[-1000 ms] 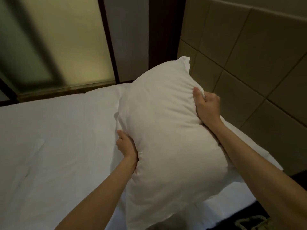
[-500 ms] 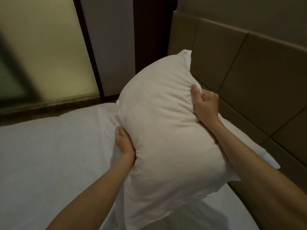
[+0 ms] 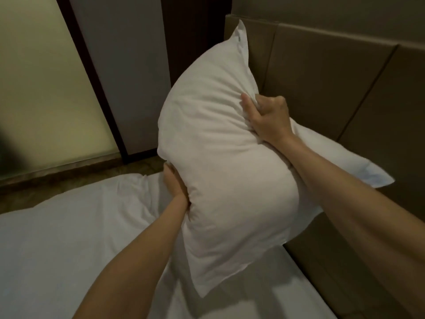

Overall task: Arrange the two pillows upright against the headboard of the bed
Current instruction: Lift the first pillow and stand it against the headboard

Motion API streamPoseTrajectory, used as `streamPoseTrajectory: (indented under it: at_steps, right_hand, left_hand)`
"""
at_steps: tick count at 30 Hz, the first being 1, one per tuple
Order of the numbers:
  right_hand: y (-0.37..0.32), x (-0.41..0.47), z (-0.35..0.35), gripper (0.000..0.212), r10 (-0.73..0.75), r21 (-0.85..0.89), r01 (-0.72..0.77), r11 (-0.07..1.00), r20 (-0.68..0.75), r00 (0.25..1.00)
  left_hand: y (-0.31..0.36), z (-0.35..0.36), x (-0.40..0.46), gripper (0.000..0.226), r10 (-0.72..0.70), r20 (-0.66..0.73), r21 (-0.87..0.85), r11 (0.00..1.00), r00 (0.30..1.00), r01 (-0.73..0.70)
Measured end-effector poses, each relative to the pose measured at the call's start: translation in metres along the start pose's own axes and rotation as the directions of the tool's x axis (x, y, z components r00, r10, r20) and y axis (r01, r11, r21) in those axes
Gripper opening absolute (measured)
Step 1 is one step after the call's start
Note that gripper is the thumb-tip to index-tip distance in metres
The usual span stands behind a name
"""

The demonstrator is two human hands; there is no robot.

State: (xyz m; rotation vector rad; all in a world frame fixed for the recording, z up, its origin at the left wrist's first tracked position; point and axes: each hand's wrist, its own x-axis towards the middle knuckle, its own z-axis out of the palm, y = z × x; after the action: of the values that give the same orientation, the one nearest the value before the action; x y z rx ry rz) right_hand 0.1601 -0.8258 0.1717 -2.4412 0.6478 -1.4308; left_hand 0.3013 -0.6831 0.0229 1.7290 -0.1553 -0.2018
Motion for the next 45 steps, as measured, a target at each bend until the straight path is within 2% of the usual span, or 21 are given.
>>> streamPoseTrajectory:
  at_steps: [1,3,5,6,9,13,16,20,21,22,24,27,30,32,34,36,38,40,42,43,45]
  right_hand:
    - [0.011,0.007,0.008,0.055,-0.01,-0.042,0.011,0.999,0.009,1.0]
    - [0.036,0.009,0.027,0.045,-0.027,-0.185,0.047,0.982,0.108,0.994]
    - [0.064,-0.006,0.048,0.028,0.048,-0.349,0.085,0.933,0.357,0.933]
    - [0.08,-0.019,0.059,0.029,0.168,-0.423,0.058,0.904,0.478,0.862]
    - [0.117,-0.064,0.079,0.065,0.484,-0.562,-0.085,0.823,0.614,0.623]
    - [0.147,-0.116,0.093,0.083,0.636,-0.643,-0.198,0.74,0.572,0.519]
    - [0.171,-0.137,0.094,0.089,0.782,-0.703,-0.37,0.607,0.449,0.431]
    - [0.198,-0.161,0.088,0.113,0.899,-0.649,-0.643,0.406,0.412,0.151]
    - [0.199,-0.165,0.088,0.114,0.899,-0.631,-0.676,0.381,0.422,0.114]
    - [0.199,-0.168,0.088,0.109,0.894,-0.616,-0.687,0.385,0.435,0.11]
    - [0.193,-0.166,0.092,0.083,0.87,-0.578,-0.681,0.45,0.456,0.187]
    - [0.177,-0.137,0.093,0.041,0.784,-0.563,-0.547,0.619,0.402,0.473]
    - [0.156,-0.082,0.08,0.023,0.593,-0.562,-0.359,0.745,0.313,0.742]
    - [0.151,-0.055,0.072,0.015,0.423,-0.577,-0.207,0.79,0.269,0.865]
    - [0.154,-0.053,0.066,0.016,0.315,-0.606,-0.126,0.785,0.216,0.924]
    - [0.159,-0.079,0.064,0.023,0.314,-0.672,-0.075,0.736,0.241,0.918]
    - [0.164,-0.122,0.067,0.022,0.454,-0.726,-0.071,0.684,0.347,0.821]
    - [0.168,-0.158,0.065,0.026,0.663,-0.722,-0.19,0.665,0.455,0.594]
    - [0.171,-0.164,0.056,0.033,0.753,-0.603,-0.451,0.658,0.533,0.386]
    - [0.171,-0.159,0.052,0.036,0.745,-0.531,-0.533,0.659,0.559,0.364]
    - [0.171,-0.139,0.044,0.036,0.724,-0.48,-0.55,0.683,0.539,0.43]
  left_hand:
    - [-0.006,0.008,0.012,0.034,0.049,0.013,0.065,0.997,0.999,-0.049]
    - [-0.025,0.016,0.035,0.026,0.06,0.168,0.378,0.918,0.984,-0.12]
    - [-0.054,0.018,0.052,0.047,-0.1,0.304,0.621,0.775,0.947,-0.117]
    - [-0.072,0.019,0.057,0.053,-0.173,0.35,0.677,0.726,0.921,-0.121]
    - [-0.109,0.014,0.059,0.054,-0.221,0.439,0.689,0.705,0.871,-0.169]
    - [-0.132,0.007,0.051,0.046,-0.192,0.476,0.564,0.816,0.858,-0.13]
    - [-0.134,0.004,0.045,0.038,-0.15,0.454,0.476,0.874,0.878,-0.097]
    - [-0.131,-0.002,0.033,0.032,-0.123,0.442,0.42,0.904,0.888,-0.084]
    - [-0.132,-0.003,0.03,0.031,-0.128,0.441,0.398,0.915,0.888,-0.066]
    - [-0.131,-0.004,0.027,0.03,-0.137,0.438,0.382,0.923,0.889,-0.046]
    - [-0.129,-0.004,0.021,0.028,-0.145,0.439,0.364,0.931,0.887,-0.028]
    - [-0.12,-0.002,0.013,0.027,-0.12,0.444,0.343,0.938,0.888,-0.045]
    - [-0.101,0.001,0.012,0.025,-0.074,0.444,0.334,0.939,0.893,-0.088]
    - [-0.086,0.001,0.016,0.022,-0.013,0.472,0.316,0.936,0.882,-0.155]
    - [-0.077,-0.002,0.021,0.021,0.044,0.48,0.303,0.929,0.876,-0.213]
    - [-0.077,-0.007,0.023,0.024,0.043,0.489,0.342,0.909,0.871,-0.237]
    - [-0.087,-0.013,0.02,0.028,-0.009,0.508,0.422,0.874,0.861,-0.24]
    - [-0.1,-0.017,0.013,0.03,-0.073,0.512,0.48,0.851,0.856,-0.214]
    - [-0.105,-0.017,0.008,0.03,-0.114,0.491,0.498,0.85,0.864,-0.171]
    - [-0.105,-0.017,0.006,0.03,-0.123,0.475,0.5,0.853,0.871,-0.152]
    - [-0.1,-0.016,0.003,0.03,-0.123,0.457,0.489,0.862,0.881,-0.133]
